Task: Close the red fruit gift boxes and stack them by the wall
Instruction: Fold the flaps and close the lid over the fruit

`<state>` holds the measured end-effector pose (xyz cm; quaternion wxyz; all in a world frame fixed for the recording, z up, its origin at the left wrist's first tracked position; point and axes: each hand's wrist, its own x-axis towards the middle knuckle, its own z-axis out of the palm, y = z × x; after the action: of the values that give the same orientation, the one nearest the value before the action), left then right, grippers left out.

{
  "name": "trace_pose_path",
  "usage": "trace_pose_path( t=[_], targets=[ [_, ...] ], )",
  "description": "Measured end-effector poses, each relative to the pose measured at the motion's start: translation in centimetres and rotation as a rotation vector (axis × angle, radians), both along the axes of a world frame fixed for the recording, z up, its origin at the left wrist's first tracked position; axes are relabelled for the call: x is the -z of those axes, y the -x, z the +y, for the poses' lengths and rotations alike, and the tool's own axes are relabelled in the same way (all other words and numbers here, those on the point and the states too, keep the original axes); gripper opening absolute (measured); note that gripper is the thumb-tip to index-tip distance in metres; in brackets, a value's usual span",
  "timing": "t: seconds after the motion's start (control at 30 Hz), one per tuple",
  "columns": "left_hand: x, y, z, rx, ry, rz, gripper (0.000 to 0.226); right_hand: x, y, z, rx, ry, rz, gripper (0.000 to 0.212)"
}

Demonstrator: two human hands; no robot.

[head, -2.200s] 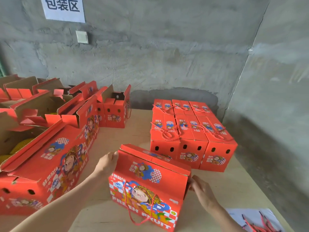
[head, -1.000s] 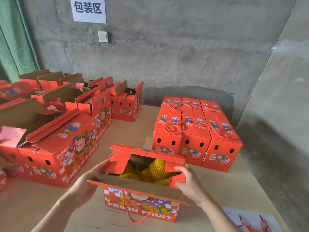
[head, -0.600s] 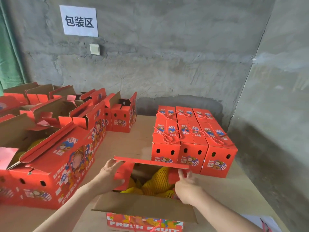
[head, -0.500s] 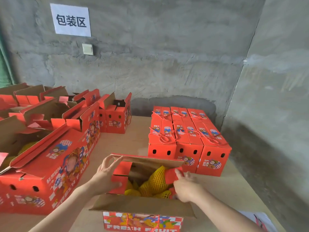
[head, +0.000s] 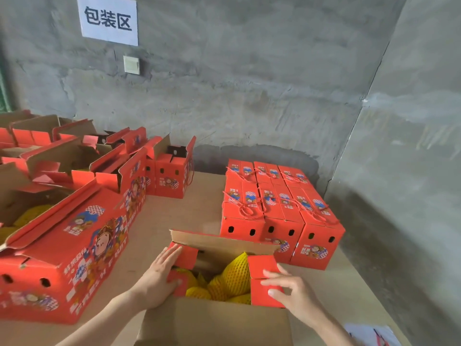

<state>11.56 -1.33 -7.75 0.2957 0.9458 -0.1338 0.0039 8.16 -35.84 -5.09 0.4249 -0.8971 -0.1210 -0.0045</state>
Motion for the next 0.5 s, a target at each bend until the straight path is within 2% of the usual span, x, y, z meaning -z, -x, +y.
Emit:
trace_pose_path(
  t=[0.1, 0.23, 0.3, 0.33, 0.4, 0.47, 0.5],
  targets=[
    [0.1, -0.2, 0.3, 0.009, -0.015, 0.006, 0.070, 0.5, -0.1, 0.1, 0.137, -0.048, -0.136, 0.036],
    [-0.2, -0.5, 0.5, 0.011, -0.092, 0.032, 0.064, 0.9, -0.6, -0.4, 0.005, 0.163, -0.135, 0.024],
    [-0.3, -0.1, 0.4, -0.022, -0.076, 0.002, 0.061, 0.8, -0.6, -0.6, 0.040, 0.115, -0.128, 0.015],
    [-0.2, 0.2, 0.2, -0.053, -0.002, -0.041, 0.060, 0.6, -0.6, -0.7, 0.087, 0.035, -0.126, 0.016],
    [0.1, 1.2, 0.0, -0.165, 0.185, -0.156, 0.058, 0.2, -0.7, -1.1, 0.169, -0.155, -0.119, 0.039],
    [0.2, 1.8, 0.0, -0.288, 0.302, -0.221, 0.066, -0.5, -0.9, -1.0, 0.134, -0.292, -0.041, 0.063],
    [0.2, 2.0, 0.1, -0.308, 0.329, -0.236, 0.075, -0.6, -1.0, -0.8, 0.080, -0.293, 0.003, 0.065]
  ],
)
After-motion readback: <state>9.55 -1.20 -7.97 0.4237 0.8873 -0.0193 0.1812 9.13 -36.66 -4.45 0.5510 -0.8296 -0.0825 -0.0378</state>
